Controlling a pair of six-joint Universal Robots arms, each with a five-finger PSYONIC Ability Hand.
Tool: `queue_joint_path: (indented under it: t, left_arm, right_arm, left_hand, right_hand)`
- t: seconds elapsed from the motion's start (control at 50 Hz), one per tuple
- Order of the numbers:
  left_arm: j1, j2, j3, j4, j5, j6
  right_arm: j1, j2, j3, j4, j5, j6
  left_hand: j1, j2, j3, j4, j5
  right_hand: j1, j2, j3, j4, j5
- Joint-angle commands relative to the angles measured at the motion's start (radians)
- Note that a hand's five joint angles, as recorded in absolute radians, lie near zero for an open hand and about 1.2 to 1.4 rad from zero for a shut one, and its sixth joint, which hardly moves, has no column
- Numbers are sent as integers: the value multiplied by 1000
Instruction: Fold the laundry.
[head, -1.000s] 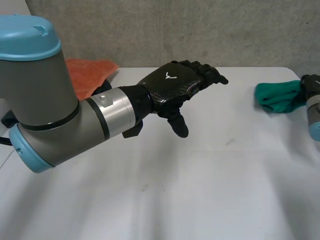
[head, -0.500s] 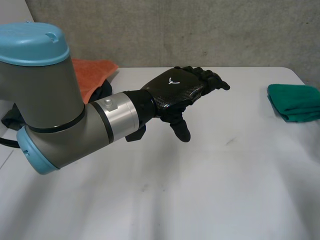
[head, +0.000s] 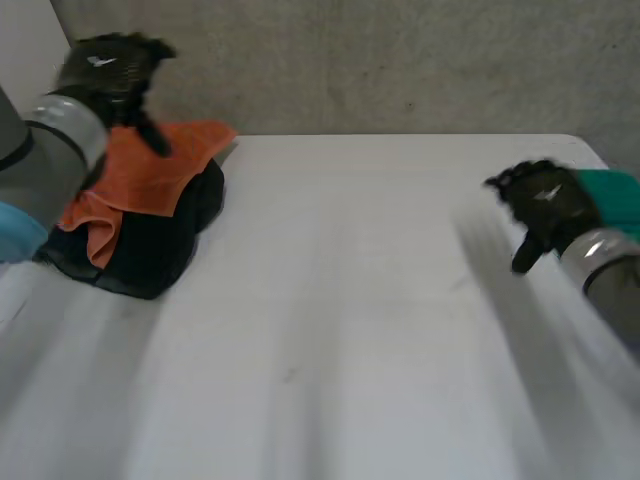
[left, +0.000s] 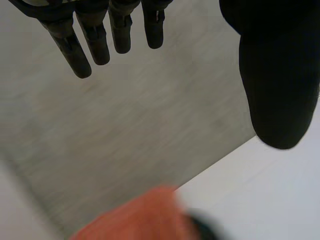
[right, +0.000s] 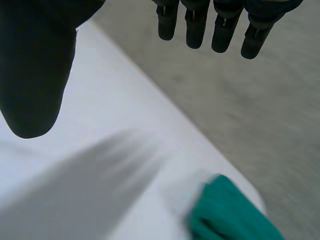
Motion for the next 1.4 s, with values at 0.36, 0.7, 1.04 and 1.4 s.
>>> queue_joint_path:
  t: [0.36, 0.7, 1.04, 1.4]
  left_arm:
    - [236, -575, 373, 130, 196, 314]
    - [-46, 64, -37, 257, 274, -408]
    - [-537, -409, 156, 291, 256, -487]
    - [-377, -105, -44, 167, 246, -332]
  right_arm:
    - [87, -45, 253, 8, -6, -90]
    - [78, -107, 254, 2, 0, -74]
    - [-95, -185, 242, -39, 60, 145]
    - [-111, -189, 221, 13, 67, 153]
  left_hand:
    - [1189, 1185, 1179, 1188, 1170]
    - [1189, 1185, 1179, 1188, 1170]
    - [1189, 1185, 1179, 1188, 1170]
    - [241, 237, 231, 240, 222]
  right_hand:
    - [-53, -37, -39, -43, -49]
    - [-53, -37, -39, -43, -49]
    - [-53, -37, -39, -43, -49]
    - [-53, -37, -39, -43, -49]
